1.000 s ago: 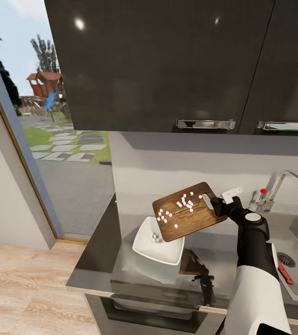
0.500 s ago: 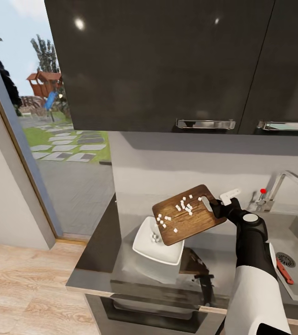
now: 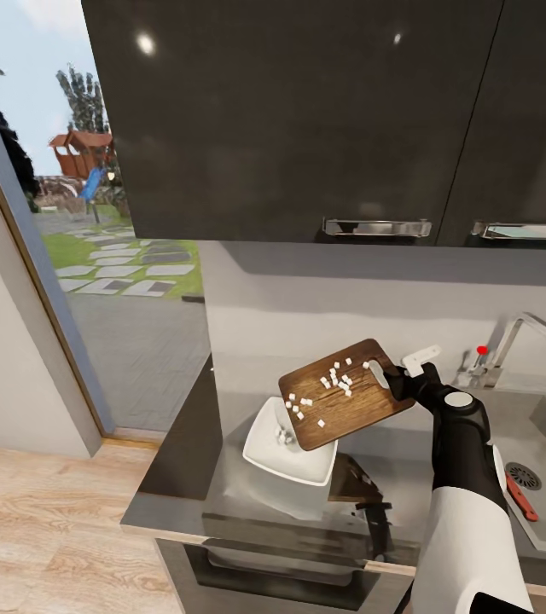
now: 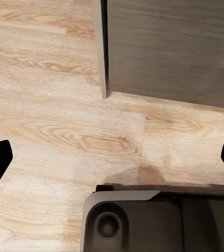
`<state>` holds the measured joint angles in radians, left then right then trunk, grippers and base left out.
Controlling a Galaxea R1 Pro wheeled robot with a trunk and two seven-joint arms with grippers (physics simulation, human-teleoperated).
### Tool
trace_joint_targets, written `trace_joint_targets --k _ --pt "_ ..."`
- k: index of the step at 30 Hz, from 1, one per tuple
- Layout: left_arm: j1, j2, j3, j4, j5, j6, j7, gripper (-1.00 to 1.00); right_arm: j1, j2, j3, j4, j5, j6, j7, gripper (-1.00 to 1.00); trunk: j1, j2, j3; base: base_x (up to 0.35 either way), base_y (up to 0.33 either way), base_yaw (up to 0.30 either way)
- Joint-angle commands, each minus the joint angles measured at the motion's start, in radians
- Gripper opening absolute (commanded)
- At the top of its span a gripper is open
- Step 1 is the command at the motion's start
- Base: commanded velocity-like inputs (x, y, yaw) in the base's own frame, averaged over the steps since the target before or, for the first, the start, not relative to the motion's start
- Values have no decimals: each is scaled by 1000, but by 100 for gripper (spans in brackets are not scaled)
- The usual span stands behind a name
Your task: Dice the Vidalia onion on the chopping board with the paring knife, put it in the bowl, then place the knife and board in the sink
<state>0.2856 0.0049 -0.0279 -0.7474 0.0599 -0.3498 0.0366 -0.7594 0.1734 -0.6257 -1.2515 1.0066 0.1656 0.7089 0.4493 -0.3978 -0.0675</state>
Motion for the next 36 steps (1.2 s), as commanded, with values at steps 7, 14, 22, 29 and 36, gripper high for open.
trace_joint_targets --k 7,14,22,29,36 --pt "0 0 -3 -1 6 -2 4 100 -1 1 -2 -2 3 4 7 -100 1 -2 -2 0 0 0" --pt "1 0 -3 -1 6 -2 4 100 -1 1 -2 -2 3 4 7 -100 1 -2 2 0 0 0" --pt "0 0 -3 -1 6 -2 3 100 -1 1 -2 -2 3 3 7 -100 1 -2 14 0 0 0" --pt "0 1 -3 -1 6 -2 4 100 -1 1 -2 -2 3 3 6 -100 1 -2 25 0 0 0" --pt "0 1 -3 0 6 -2 3 100 -1 1 -2 3 3 3 4 -100 1 -2 36 0 0 0"
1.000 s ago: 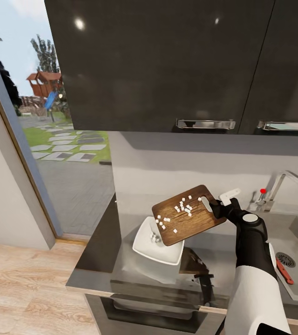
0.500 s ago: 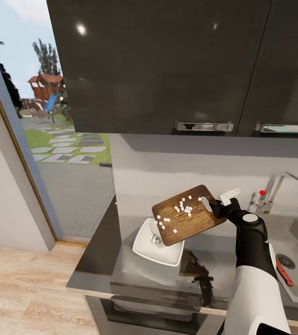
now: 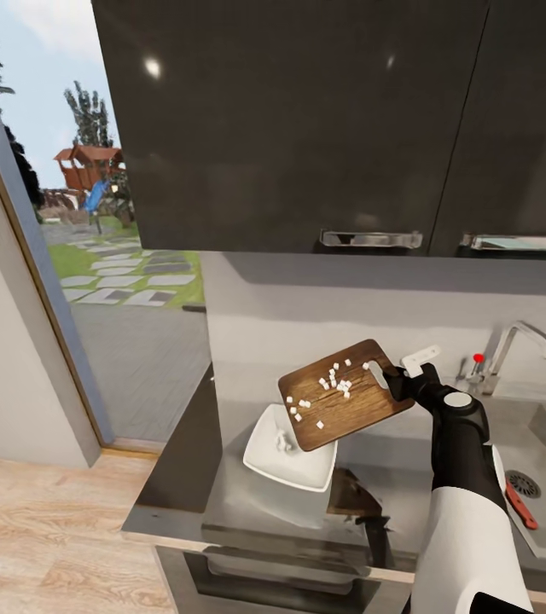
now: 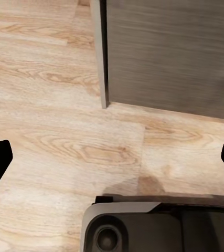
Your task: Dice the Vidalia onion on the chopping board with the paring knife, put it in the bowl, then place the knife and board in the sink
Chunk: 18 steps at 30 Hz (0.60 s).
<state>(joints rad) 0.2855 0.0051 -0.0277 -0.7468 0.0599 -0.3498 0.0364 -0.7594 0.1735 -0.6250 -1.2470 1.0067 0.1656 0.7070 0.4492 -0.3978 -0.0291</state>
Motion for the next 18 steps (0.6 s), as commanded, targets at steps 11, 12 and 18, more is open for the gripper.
trace_joint_targets --k 11,12,18 --pt "0 1 -3 -2 6 -2 4 100 -1 1 -2 31 4 2 -46 -100 1 -2 16 0 0 0" --pt "0 1 -3 -2 6 -2 4 100 -1 1 -2 33 4 2 -48 -100 1 -2 17 0 0 0" --pt "0 1 -3 -2 6 -2 4 100 -1 1 -2 37 4 2 -60 -100 1 -2 27 0 0 0"
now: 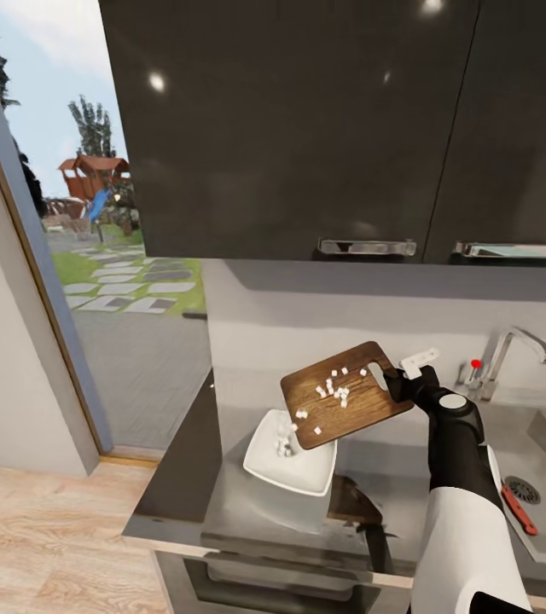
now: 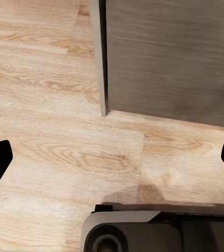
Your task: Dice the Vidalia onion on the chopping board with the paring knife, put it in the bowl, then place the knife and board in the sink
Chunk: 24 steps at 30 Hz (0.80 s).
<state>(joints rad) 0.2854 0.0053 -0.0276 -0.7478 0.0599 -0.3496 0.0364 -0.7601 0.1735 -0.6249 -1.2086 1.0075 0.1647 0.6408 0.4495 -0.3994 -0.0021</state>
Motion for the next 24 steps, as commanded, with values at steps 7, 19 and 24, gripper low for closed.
trace_joint_targets --k 7,19,24 --pt "1 0 -3 -1 6 -2 4 100 -1 1 4 8 3 2 -9 -100 0 -1 11 0 0 0" --pt "1 0 -3 -1 6 -2 4 100 -1 1 64 42 3 2 -84 -100 0 -1 30 0 0 0" --pt "0 0 -3 -1 6 -2 4 100 -1 1 65 44 3 2 -85 -100 0 -1 38 0 0 0"
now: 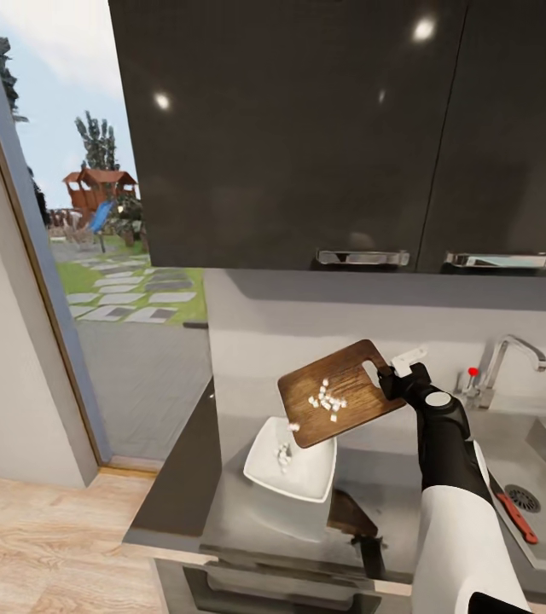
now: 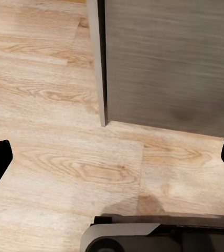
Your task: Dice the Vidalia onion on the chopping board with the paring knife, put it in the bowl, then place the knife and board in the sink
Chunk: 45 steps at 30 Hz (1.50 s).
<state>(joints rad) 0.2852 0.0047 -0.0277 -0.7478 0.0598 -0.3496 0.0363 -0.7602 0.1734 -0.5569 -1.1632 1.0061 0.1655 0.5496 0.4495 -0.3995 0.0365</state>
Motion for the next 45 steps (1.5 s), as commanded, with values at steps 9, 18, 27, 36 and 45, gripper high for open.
trace_joint_targets --k 9,18,27,36,45 --pt "1 1 -3 -1 6 -2 4 100 -1 1 -2 -1 5 2 6 -100 0 -1 14 0 0 0" --pt "1 0 -3 -1 6 -2 4 100 -1 1 -2 -1 5 2 6 -100 0 -1 29 0 187 0" --pt "0 1 -3 -1 6 -2 4 100 -1 1 -1 -1 5 2 6 -100 0 -1 43 0 78 0" --pt "1 0 -3 -1 6 -2 4 100 -1 1 -3 -2 5 2 6 -100 0 -1 58 0 1 0" --pt "1 0 -3 1 5 -2 4 100 -1 1 -3 -4 1 4 9 -100 0 -1 72 0 -91 0"
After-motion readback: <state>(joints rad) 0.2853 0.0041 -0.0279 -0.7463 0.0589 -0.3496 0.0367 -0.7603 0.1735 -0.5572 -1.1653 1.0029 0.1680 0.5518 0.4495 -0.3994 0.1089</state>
